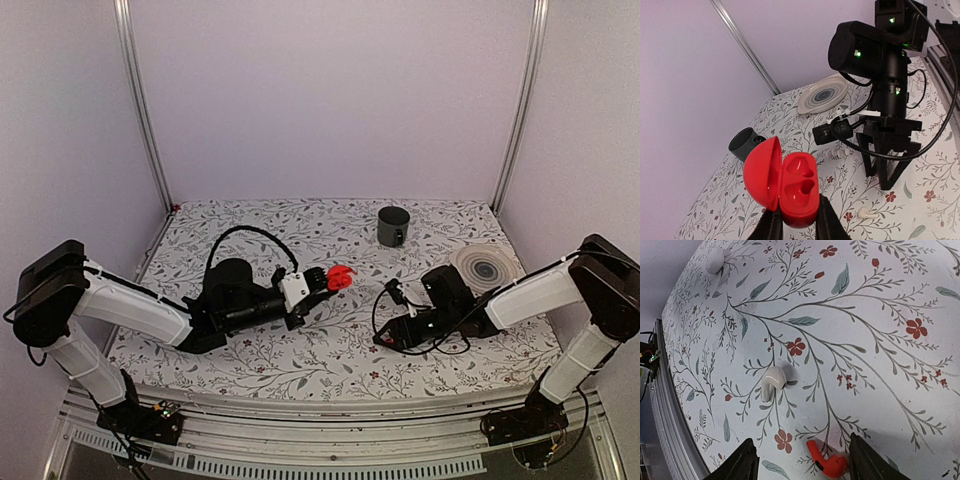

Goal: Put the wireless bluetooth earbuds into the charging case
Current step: Adjust the right earbud at the center of the board.

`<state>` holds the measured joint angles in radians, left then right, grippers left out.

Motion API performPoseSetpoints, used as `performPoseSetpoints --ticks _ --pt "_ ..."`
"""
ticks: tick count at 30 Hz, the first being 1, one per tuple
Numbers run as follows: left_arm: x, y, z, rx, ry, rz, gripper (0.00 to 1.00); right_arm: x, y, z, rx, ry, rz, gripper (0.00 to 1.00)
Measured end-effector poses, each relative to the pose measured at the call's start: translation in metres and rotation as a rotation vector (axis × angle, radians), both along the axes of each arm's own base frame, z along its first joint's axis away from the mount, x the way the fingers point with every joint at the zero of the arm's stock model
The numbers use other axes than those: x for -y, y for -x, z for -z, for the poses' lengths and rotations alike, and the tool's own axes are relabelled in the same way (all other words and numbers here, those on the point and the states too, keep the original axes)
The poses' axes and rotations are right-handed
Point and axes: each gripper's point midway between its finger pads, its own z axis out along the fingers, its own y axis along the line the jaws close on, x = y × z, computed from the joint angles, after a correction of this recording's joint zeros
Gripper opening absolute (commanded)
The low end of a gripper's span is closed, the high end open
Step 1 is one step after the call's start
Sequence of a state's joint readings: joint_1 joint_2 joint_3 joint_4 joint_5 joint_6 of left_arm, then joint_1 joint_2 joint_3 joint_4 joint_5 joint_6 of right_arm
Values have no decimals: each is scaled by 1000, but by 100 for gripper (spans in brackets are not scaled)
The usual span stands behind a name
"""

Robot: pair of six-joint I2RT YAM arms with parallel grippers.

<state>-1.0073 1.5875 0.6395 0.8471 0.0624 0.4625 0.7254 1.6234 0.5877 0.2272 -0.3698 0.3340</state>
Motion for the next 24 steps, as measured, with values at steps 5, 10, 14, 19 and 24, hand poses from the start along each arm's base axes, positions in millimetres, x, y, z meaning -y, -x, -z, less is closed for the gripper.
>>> performPoseSetpoints --ticks 5,10,14,19,24 --pt "0 0 0 -2 2 -1 0 6 10 0 -25 -4 5 63" --pt "1 -1 -2 -1 5 -1 0 7 16 0 -43 -6 10 61" --pt "2 -1 -3 1 7 -1 0 7 17 1 -51 2 22 52" --pt "2 -1 -3 0 8 0 0 14 12 3 -45 38 86 49" --pt "2 -1 -3 0 8 0 0 29 6 4 -11 104 157 49"
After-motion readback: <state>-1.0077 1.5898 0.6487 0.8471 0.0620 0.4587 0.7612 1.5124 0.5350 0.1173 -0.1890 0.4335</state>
